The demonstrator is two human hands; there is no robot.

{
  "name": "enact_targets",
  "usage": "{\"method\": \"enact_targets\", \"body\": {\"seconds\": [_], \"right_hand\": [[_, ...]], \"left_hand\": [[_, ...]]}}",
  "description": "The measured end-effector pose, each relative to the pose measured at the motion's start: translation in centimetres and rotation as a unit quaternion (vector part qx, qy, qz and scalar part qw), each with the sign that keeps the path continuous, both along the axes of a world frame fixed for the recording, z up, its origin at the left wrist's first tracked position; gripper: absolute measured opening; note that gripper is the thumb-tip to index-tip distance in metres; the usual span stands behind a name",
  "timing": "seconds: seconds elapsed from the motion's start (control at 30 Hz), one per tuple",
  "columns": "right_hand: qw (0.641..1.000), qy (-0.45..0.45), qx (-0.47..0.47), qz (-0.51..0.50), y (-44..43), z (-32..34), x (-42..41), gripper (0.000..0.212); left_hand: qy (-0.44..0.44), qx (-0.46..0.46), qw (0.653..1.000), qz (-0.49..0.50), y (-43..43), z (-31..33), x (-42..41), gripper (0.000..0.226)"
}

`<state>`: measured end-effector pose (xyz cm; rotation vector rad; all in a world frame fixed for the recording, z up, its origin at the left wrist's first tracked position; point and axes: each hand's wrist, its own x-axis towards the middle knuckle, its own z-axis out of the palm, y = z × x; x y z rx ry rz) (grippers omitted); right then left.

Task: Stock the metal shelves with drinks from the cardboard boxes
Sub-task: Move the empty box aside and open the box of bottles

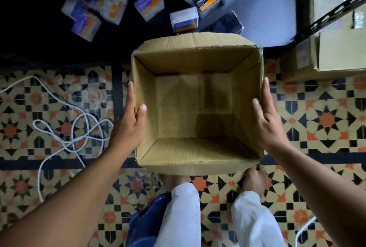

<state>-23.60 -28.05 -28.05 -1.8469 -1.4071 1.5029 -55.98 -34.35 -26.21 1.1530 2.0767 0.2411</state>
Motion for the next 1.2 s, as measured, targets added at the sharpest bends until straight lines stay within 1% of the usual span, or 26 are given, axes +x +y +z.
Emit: {"method": "enact_targets", "body": {"seconds": [0.07,0.13,0.27,0.33,0.5,0.57,0.67,0.77,0.87,1.03,1.2], "right_hand": [[1.000,0.000,0.012,-0.008,-0.6,2.2,1.9,0.061],[1.000,-0.013,0.018,-0.020,-1.3,4.1,4.2,0.060],[0.997,-0.032,0.009,-0.067,-2.5,8.0,8.8,0.060],[0.995,-0.046,0.014,-0.091,-3.2,9.6,11.2,0.060],[0.982,-0.077,0.035,-0.169,-5.6,12.7,17.0,0.060],[0.974,-0.087,0.046,-0.206,-6.9,13.7,19.1,0.060],[0.960,-0.104,0.053,-0.254,-8.8,15.4,21.9,0.058],[0.947,-0.103,0.057,-0.300,-10.9,17.2,24.4,0.058],[0.930,-0.099,0.055,-0.350,-13.0,18.7,26.9,0.061],[0.897,-0.107,0.028,-0.429,-15.6,21.2,31.2,0.061],[0.874,-0.102,0.030,-0.475,-16.7,22.9,36.7,0.058]], "left_hand": [[-0.006,-0.003,1.000,-0.022,0.2,1.6,1.3,0.063],[-0.030,0.010,0.999,-0.028,0.5,3.2,3.2,0.063],[-0.080,0.031,0.994,-0.070,1.3,6.0,7.7,0.064],[-0.087,0.042,0.991,-0.088,2.2,6.8,9.8,0.065],[-0.103,0.054,0.977,-0.176,5.0,9.7,16.0,0.065],[-0.099,0.057,0.972,-0.207,6.2,10.7,18.4,0.066],[-0.118,0.085,0.954,-0.262,7.9,12.1,22.3,0.066],[-0.088,0.107,0.935,-0.327,9.1,12.8,25.7,0.068],[-0.075,0.100,0.917,-0.378,10.2,14.2,29.1,0.072],[-0.092,0.106,0.894,-0.427,11.6,17.2,36.7,0.075],[-0.096,0.110,0.875,-0.462,12.5,18.3,44.2,0.076]]}}
